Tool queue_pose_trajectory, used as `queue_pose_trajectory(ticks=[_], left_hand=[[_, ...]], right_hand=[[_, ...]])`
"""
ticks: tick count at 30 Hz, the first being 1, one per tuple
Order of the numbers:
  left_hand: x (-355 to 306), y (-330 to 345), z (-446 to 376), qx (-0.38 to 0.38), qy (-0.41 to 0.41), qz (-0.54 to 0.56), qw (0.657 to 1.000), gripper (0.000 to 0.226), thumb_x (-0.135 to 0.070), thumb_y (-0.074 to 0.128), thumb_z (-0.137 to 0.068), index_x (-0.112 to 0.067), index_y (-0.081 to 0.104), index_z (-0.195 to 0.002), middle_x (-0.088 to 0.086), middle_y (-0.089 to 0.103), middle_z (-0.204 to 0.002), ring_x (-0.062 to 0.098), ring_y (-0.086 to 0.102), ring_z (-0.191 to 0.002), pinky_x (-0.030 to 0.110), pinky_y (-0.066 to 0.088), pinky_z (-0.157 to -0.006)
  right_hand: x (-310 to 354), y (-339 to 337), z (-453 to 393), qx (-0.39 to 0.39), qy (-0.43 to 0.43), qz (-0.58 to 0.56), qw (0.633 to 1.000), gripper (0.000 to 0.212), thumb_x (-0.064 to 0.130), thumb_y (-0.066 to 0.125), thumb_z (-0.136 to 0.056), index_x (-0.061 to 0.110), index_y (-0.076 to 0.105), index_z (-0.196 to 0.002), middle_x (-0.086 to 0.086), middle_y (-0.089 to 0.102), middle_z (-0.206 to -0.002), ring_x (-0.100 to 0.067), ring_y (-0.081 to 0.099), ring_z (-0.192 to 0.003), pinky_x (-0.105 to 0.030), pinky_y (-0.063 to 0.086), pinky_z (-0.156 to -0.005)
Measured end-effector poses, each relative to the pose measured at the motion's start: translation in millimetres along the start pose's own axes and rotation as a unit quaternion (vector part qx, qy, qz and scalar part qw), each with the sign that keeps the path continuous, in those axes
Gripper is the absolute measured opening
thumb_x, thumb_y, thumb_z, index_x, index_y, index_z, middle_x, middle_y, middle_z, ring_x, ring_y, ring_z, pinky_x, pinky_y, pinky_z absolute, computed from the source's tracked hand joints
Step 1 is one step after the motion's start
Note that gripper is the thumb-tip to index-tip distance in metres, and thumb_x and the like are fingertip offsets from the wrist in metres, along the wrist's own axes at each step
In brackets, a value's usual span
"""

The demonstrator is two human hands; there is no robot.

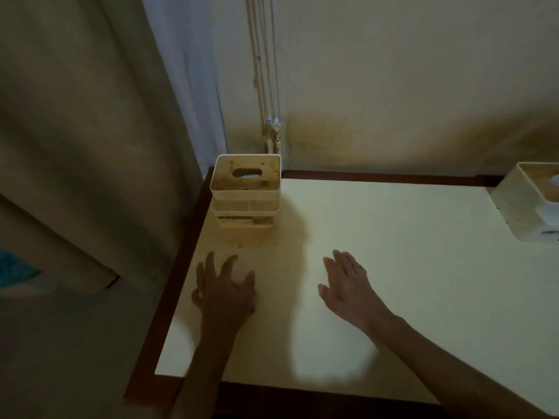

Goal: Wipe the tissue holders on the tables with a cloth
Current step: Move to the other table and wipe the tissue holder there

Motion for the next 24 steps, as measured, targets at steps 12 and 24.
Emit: queue_pose_trajectory(ticks=[12,24], left_hand=[[-22.5,-63.9,-148.4,0.063,0.031,0.266,0.962,0.055,-0.041,0.072,-0.072,-0.024,0.058,-0.122,0.000,0.066,-0.112,0.018,0.063,-0.101,0.048,0.052,-0.090],[-30.7,-56.4,-159.0,0.067,0.066,0.332,0.939,0.025,-0.034,0.077,-0.076,-0.025,0.070,-0.099,0.001,0.074,-0.090,0.022,0.071,-0.090,0.040,0.056,-0.079]], right_hand=[[83.5,-91.1,-132.9,-0.067,0.057,-0.224,0.971,0.076,0.045,0.068,-0.084,0.011,0.038,-0.144,-0.010,0.040,-0.148,-0.026,0.036,-0.136,-0.037,0.030,-0.111],[78.4,-88.8,-151.6,-0.163,0.071,-0.264,0.948,0.033,0.028,0.066,-0.088,0.008,0.069,-0.115,-0.011,0.069,-0.112,-0.024,0.060,-0.109,-0.024,0.039,-0.079]])
Point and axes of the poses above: each hand's wrist, its own z-axis away from the middle knuckle, its own y-axis out of the palm, x = y × z, the point moved 8 cm from there along -z, towards the middle knuckle
